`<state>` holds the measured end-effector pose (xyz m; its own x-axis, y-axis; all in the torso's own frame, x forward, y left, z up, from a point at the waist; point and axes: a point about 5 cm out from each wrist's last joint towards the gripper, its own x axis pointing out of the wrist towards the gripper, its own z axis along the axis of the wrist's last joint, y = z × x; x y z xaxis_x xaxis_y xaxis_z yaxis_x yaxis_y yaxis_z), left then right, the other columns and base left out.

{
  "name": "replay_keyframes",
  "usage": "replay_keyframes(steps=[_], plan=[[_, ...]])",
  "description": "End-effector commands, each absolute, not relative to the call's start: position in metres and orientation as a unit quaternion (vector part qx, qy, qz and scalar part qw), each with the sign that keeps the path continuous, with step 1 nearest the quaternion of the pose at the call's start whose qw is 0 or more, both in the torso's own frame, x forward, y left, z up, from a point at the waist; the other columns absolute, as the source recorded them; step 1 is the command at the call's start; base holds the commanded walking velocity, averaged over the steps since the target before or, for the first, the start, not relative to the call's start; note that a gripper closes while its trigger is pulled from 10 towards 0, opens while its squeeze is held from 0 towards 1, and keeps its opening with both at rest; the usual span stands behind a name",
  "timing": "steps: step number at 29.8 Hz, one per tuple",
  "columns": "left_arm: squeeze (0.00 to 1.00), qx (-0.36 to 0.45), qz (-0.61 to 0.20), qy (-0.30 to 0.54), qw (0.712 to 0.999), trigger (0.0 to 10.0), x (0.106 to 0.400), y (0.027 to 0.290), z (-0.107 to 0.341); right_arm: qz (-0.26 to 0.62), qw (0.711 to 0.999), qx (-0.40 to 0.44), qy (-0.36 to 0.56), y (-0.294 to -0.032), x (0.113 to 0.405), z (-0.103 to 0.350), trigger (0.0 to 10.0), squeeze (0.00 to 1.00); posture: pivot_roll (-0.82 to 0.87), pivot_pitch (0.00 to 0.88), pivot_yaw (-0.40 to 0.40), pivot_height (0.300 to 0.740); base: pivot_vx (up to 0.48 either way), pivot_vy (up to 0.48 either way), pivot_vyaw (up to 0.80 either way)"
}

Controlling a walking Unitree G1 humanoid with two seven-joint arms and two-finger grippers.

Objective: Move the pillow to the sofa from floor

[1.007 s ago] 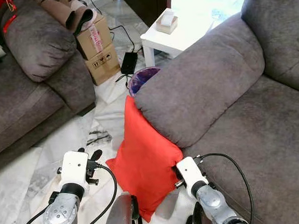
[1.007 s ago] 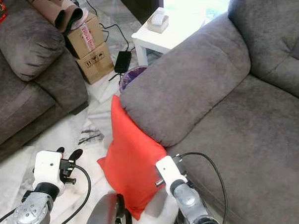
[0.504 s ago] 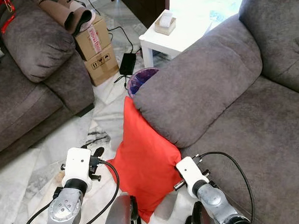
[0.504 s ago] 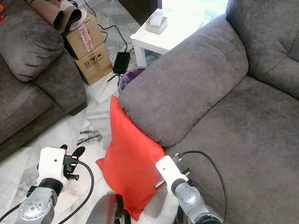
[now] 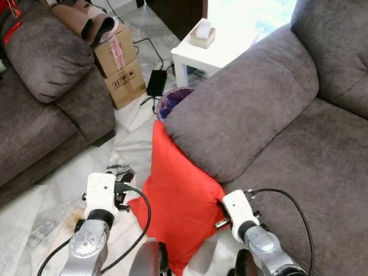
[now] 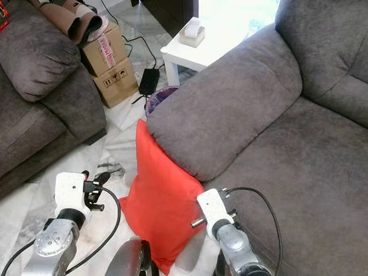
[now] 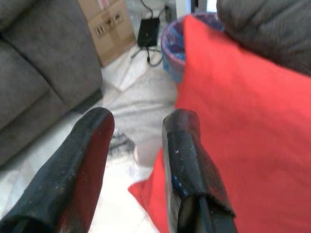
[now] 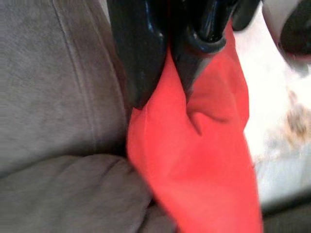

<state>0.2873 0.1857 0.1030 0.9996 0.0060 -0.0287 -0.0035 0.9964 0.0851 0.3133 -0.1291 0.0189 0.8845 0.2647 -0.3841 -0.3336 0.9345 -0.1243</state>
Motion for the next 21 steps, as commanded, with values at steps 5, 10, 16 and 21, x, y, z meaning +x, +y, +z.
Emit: replay_keyframes(steps=[5,10,16,21], plan=[[0.00,0.042,0.020,0.113,0.993,10.0,0.276,0.206,0.050,0.135,0.976,0.041,0.167,-0.127,0.312,0.022,0.0,0.00,0.12,0.163,0.058,0.636,0.000,0.000,0.00],[0.00,0.040,0.029,0.175,0.983,10.0,0.267,0.214,0.020,0.124,0.976,0.057,0.168,-0.132,0.307,0.017,0.0,0.00,0.10,0.155,0.063,0.636,0.000,0.000,0.00],[0.00,0.038,0.035,0.288,0.956,10.0,0.244,0.220,-0.026,0.115,0.975,0.075,0.173,-0.135,0.299,0.010,0.0,0.00,0.09,0.151,0.066,0.636,0.000,0.000,0.00],[0.00,0.070,0.020,0.349,0.934,10.0,0.227,0.224,-0.045,0.100,0.974,0.080,0.187,-0.137,0.298,0.007,10.0,0.00,0.09,0.144,0.068,0.636,0.000,0.000,0.00]])
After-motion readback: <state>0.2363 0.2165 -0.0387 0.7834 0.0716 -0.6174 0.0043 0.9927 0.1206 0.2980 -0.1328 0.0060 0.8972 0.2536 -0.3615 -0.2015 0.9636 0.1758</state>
